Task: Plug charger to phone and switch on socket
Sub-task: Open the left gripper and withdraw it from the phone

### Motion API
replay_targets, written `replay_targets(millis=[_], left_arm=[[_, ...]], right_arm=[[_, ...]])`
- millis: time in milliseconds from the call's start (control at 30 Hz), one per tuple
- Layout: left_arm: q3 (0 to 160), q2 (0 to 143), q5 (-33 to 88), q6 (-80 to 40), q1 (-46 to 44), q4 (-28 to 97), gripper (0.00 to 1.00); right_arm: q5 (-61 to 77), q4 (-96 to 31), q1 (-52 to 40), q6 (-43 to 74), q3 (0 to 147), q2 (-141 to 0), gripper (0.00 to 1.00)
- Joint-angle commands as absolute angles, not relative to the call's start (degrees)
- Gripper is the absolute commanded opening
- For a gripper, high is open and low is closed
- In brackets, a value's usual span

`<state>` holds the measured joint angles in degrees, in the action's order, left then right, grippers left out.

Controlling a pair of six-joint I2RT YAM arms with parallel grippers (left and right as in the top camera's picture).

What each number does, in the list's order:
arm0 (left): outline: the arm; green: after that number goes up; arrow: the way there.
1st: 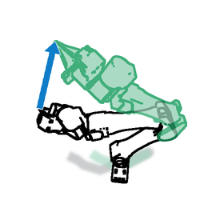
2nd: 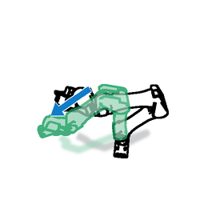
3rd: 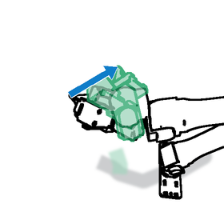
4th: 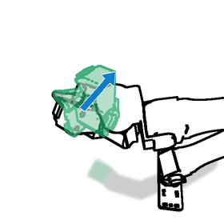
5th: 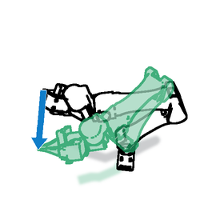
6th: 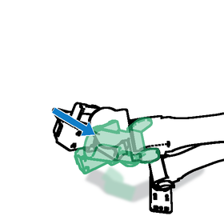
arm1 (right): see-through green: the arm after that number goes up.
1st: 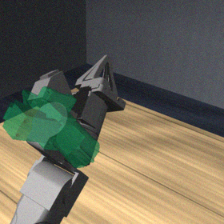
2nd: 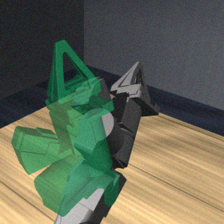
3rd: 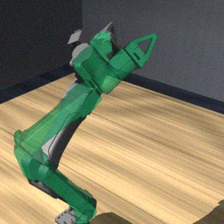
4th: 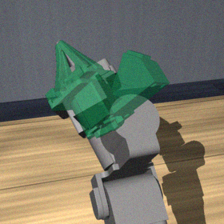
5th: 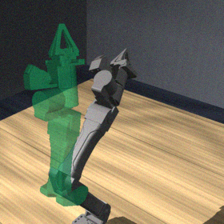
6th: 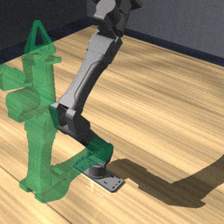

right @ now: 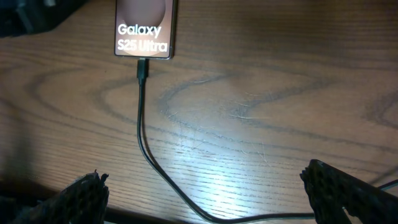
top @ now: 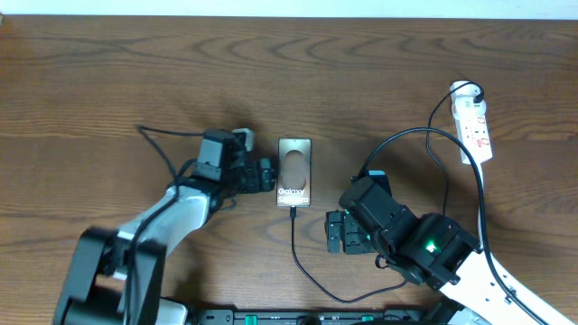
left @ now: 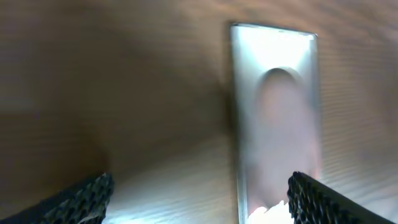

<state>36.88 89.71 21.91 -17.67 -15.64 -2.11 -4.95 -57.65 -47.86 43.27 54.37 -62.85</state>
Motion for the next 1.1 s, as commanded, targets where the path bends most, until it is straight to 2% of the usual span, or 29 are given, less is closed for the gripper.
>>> replay_targets(millis=[0,333,533,767,1067], left_arm=[[36.4,81.7,14.8,-15.0,-14.6,2.3,0.91],[36.4,55.3,13.7,-15.0,-14.5,9.9,0.91],[36.4,43.9,7.0,-15.0,-14.5,14.3,0.91],[36.4,37.9,2.2,-15.0,-14.5,15.2,0.91],[36.4,37.8,1.9,-15.0,-14.5,16.7,0.91]], right_arm=[[-5.7,-57.7,-47.7,44.1,55.4,-63.0,0.99],[-5.7,-57.7,-47.7,44.1,55.4,-63.0,0.99],[-5.7,-57.7,-47.7,44.1,55.4,-63.0,0.99],[-5.7,-57.6,-47.7,44.1,55.4,-63.0,0.99],[-5.7,-57.7,-48.1,44.1,55.4,-63.0,0.99]])
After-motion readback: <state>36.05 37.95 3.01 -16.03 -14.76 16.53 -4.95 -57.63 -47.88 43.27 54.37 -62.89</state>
